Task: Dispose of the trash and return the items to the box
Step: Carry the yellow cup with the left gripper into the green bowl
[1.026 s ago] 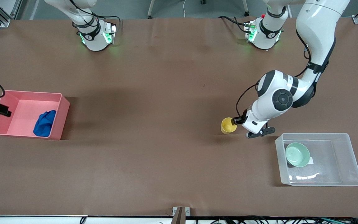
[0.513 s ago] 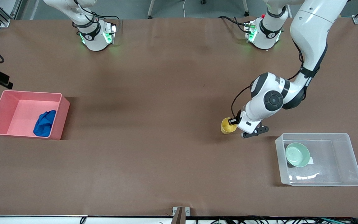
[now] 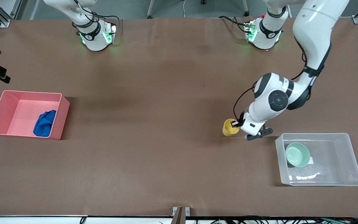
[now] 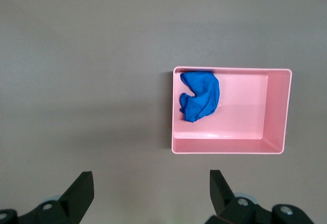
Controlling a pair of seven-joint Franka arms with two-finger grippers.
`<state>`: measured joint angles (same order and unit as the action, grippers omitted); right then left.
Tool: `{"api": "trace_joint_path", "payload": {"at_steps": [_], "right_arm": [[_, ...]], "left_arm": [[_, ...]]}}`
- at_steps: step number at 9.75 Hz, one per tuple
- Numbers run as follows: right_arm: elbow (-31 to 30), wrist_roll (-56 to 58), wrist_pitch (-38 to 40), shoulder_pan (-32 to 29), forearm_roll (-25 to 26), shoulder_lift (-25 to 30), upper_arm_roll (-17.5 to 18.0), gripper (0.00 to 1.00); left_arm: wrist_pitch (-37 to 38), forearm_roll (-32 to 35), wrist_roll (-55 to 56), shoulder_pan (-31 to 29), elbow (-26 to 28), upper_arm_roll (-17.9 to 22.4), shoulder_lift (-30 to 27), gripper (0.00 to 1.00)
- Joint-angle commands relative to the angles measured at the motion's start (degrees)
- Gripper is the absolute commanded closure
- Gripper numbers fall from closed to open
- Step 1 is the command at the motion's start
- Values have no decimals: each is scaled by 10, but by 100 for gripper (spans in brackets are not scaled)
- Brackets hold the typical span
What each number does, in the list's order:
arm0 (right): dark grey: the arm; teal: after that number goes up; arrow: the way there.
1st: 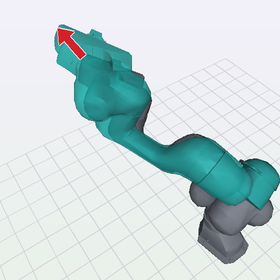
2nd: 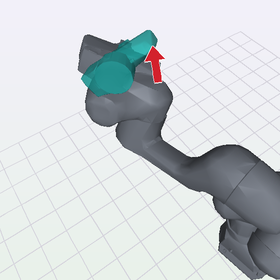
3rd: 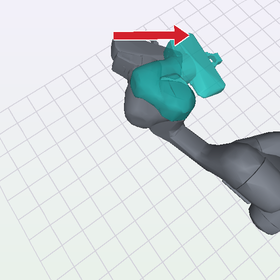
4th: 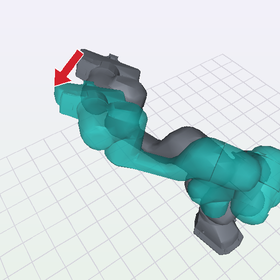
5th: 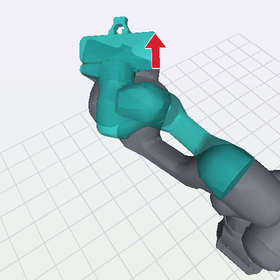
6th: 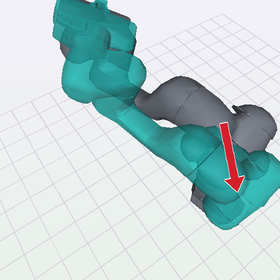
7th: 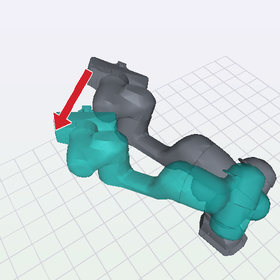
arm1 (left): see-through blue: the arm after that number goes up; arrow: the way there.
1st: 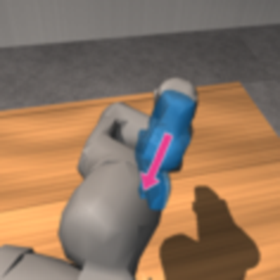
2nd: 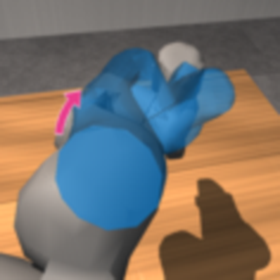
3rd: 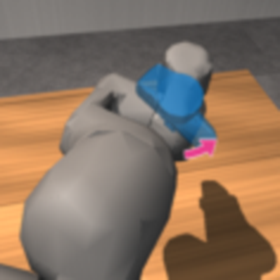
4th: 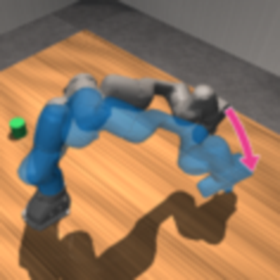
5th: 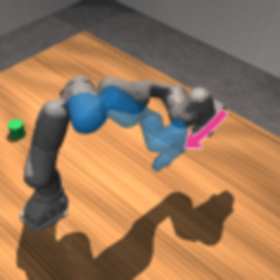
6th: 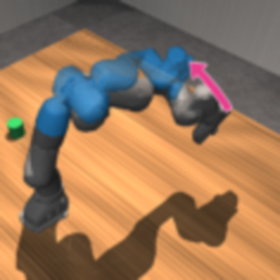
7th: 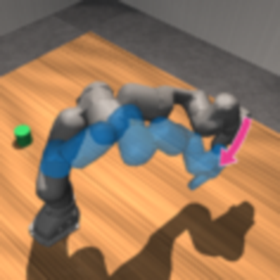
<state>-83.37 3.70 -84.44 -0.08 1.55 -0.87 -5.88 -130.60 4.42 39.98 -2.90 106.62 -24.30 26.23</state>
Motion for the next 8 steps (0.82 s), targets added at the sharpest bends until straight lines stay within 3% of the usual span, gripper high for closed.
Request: {"api": "trace_joint_path", "payload": {"at_steps": [1, 3, 6, 8], "right_arm": [[9, -6, 3, 5, 1, 5, -1, 0], [-1, -4, 29, 4, 0, 6, -1, 0], [-9, -4, 30, 3, 0, 6, -1, 0], [-9, -5, 29, 3, 0, 6, -1, 0]], "left_arm": [[108, 14, -33, -34, -50, 1, -41, 100], [172, 14, -143, -97, -111, 2, -40, 100], [173, 17, -327, -173, -162, 7, -9, 100], [169, 75, -387, -204, -192, 7, 36, 100]]}}
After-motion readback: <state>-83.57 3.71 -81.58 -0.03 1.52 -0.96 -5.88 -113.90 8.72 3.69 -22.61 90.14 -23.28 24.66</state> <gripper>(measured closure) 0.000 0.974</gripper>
